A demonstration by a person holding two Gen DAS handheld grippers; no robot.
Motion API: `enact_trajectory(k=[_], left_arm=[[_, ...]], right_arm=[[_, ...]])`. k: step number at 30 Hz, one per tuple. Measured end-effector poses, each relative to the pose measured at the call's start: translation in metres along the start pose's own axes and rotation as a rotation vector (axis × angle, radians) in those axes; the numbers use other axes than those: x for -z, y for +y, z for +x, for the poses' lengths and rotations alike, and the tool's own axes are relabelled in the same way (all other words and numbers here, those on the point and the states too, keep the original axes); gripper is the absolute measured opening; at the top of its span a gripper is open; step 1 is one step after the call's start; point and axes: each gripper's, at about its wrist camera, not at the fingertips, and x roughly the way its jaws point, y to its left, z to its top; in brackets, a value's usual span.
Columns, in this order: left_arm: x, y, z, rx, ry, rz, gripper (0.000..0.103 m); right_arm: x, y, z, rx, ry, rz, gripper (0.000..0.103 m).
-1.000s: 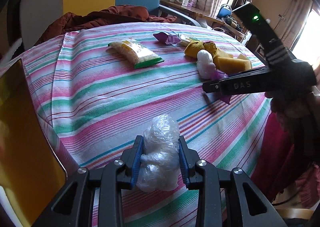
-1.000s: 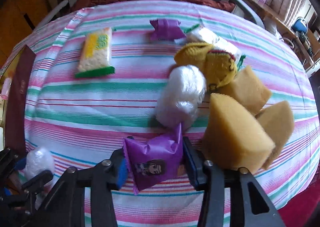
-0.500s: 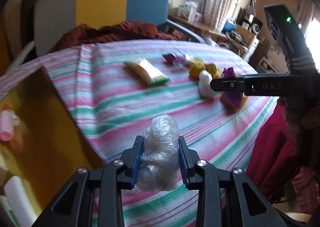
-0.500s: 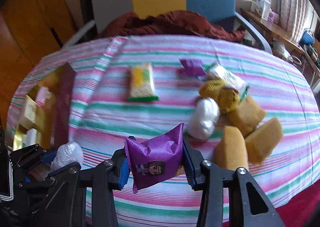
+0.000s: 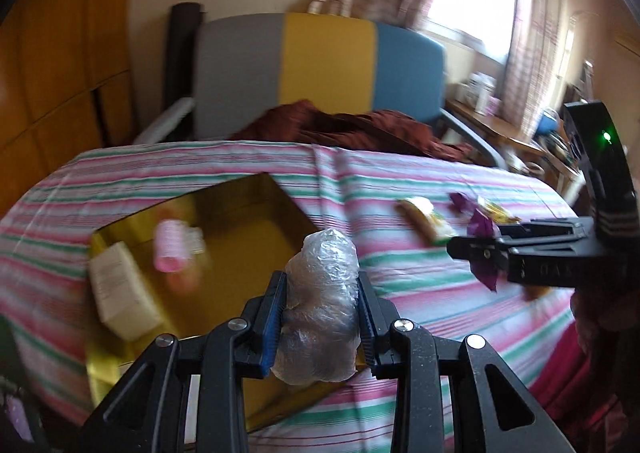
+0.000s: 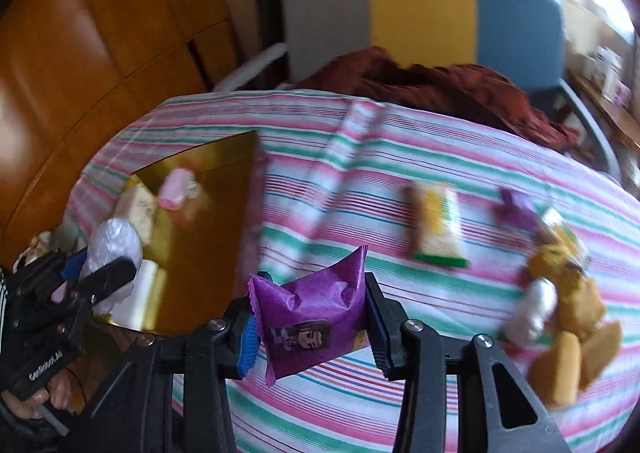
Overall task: Organize objects
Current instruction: 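Drop purple packet in tray with right gripper while left gripper releases plastic bundle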
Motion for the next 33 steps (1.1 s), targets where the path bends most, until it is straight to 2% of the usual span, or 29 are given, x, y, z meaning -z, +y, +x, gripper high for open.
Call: enact_trajectory(k=[6, 11, 16, 33], left_arm=[[0.007, 0.040, -0.009, -0.078, -0.005, -0.072, 0.034], [0.016, 0.060, -0.012, -0.114, -0.003, -0.115, 0.034], [0.022, 0.077, -0.012, -0.130, 0.003, -0.158, 0.034], [0.045, 0.135, -0.028, -0.107, 0.015, -0.325, 0.034]], right_arm=[[-0.011, 0.049, 0.019, -0.079, 0.020, -0.102, 0.044], [-0.011, 0.088, 0.038, -0.126, 0.055, -0.175, 0.044], [-0.007, 0.110, 0.049, -0.147, 0.077, -0.217, 0.044], [0.000, 0.113, 0.068, -0.146, 0.118, -0.228, 0.044]])
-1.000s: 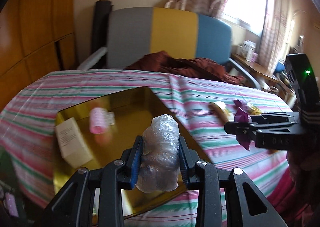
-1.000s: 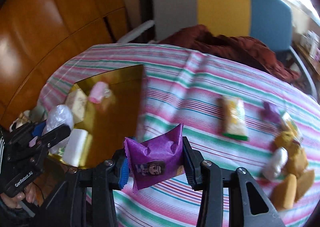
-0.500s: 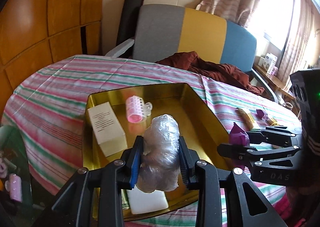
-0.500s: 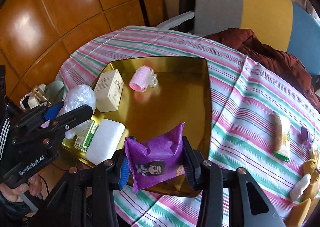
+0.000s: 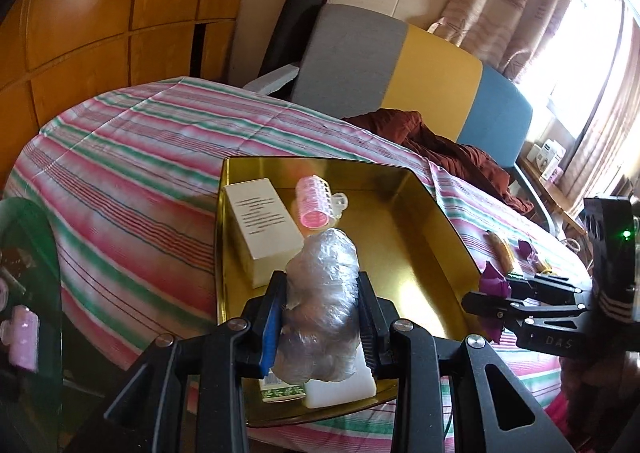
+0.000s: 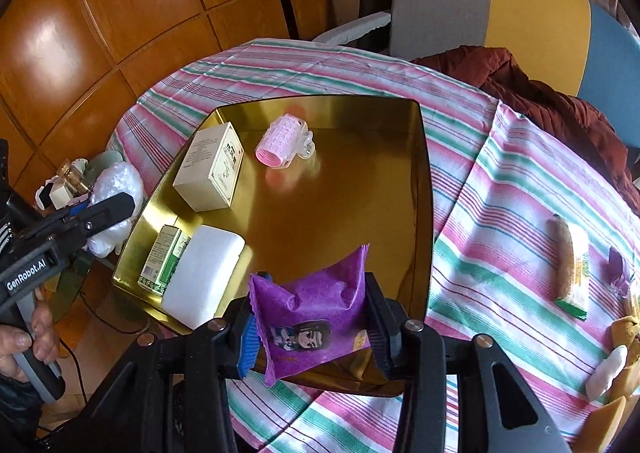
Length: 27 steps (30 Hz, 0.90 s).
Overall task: Organize objects
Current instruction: 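Drop purple packet in tray with right gripper while left gripper releases plastic bundle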
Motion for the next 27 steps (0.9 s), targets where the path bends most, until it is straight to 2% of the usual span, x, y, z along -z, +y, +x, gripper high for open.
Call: enact_trajectory(k=[18, 27], left_arm=[[-0.013, -0.026, 0.025, 0.032, 0.039, 0.050, 0.034], [-0.005, -0.018, 0.027, 0.013, 0.056, 0.039, 0.035]], right_arm=[[0.005, 0.005, 0.018, -0.042, 0.037, 0.008, 0.045], [-0.026, 0.011, 0.025, -0.031, 0.008, -0.009, 0.046]])
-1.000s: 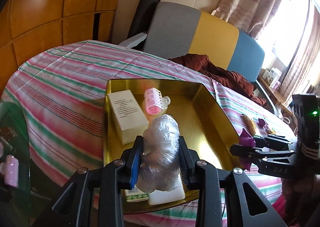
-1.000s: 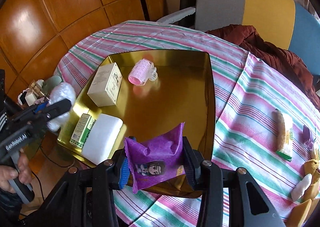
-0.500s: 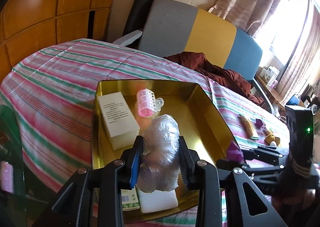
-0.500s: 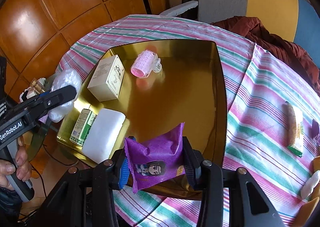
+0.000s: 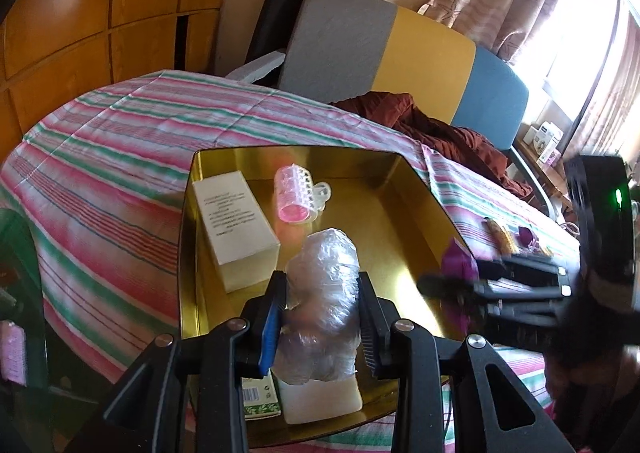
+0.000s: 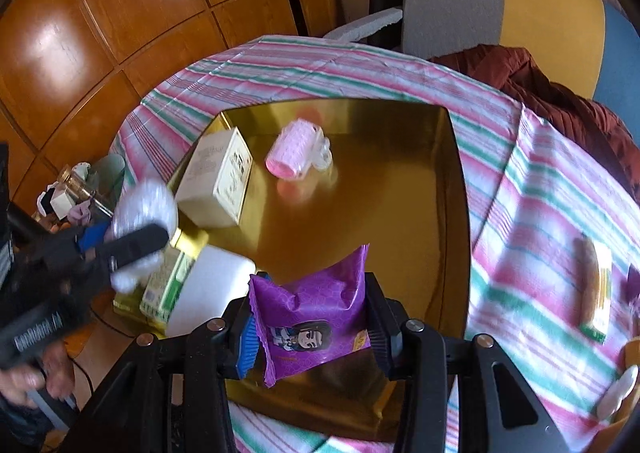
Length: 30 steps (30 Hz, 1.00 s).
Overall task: Organize objects
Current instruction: 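Drop purple packet in tray with right gripper while left gripper releases plastic bundle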
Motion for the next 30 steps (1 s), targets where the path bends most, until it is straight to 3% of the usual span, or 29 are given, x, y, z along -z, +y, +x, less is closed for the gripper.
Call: enact_trajectory(k=[3, 7, 10, 19, 22, 30], left_arm=[[0.005, 0.002, 0.002, -0.003, 0.015, -0.006, 0.035], [0.011, 0.005, 0.001, 0.018, 0.017, -0.019, 0.053], [0.014, 0.008, 0.002, 0.026, 0.019, -0.025, 0.055], [0.015, -0.002, -0.003, -0.038, -0.007, 0.006, 0.055], [0.014, -0.004, -0.008, -0.077, -0.025, 0.017, 0.062], [0.014, -0.012, -0.021, -0.126, -0.059, 0.053, 0.065]], right_arm=[[-0.017, 0.003, 0.007, -0.026, -0.007, 0.017, 0.051], [-0.043, 0.002, 0.008, -0.135, -0.051, 0.092, 0.067], [-0.047, 0.002, 0.004, -0.143, -0.079, 0.115, 0.074], [-0.019, -0.010, -0.001, -0.081, -0.052, 0.153, 0.074], [-0.009, -0.010, -0.007, -0.050, -0.062, 0.139, 0.074], [0.009, -0.006, -0.024, 0.030, -0.092, 0.100, 0.075]])
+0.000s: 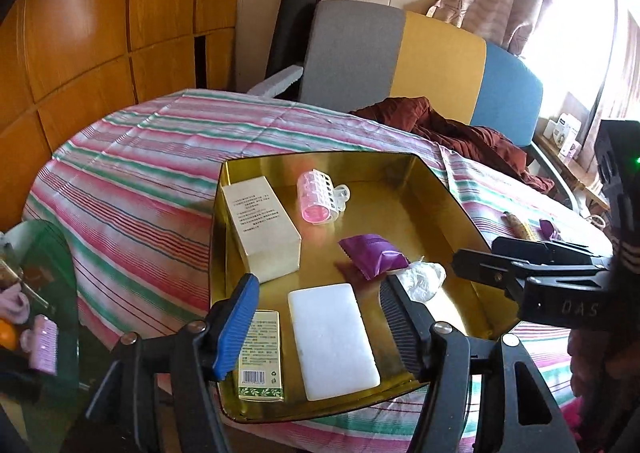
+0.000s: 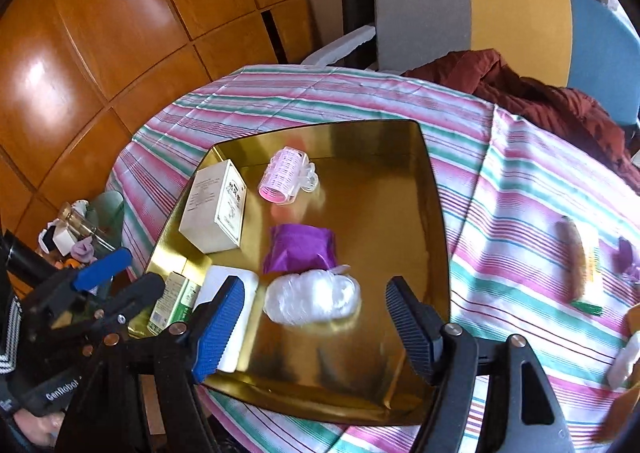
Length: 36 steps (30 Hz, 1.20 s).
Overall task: Organize objects
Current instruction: 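Drop purple packet in tray with right gripper while left gripper releases plastic bundle, then move both grippers from the tray over to the item pile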
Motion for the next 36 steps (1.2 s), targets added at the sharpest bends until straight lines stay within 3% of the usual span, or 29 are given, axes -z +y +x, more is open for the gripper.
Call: enact_trajectory(k=[11, 25, 36], left_arm=[[-0.003, -0.017, -0.015, 0.001, -0.039, 0.055, 0.067], [-0.004, -0.049, -0.010, 0.026, -0.020, 0.133, 0.067], [-0.006, -0.080, -0.005, 0.049, -0.012, 0.211, 0.077]], right_arm=[[0.016, -0.017, -0.027, 0.056, -0.059, 0.033, 0.075], [0.043, -0.090, -0.062, 0.159, -0.098, 0.206, 0.075], [0.063, -0.136, -0.077, 0.230, -0.104, 0.298, 0.080]])
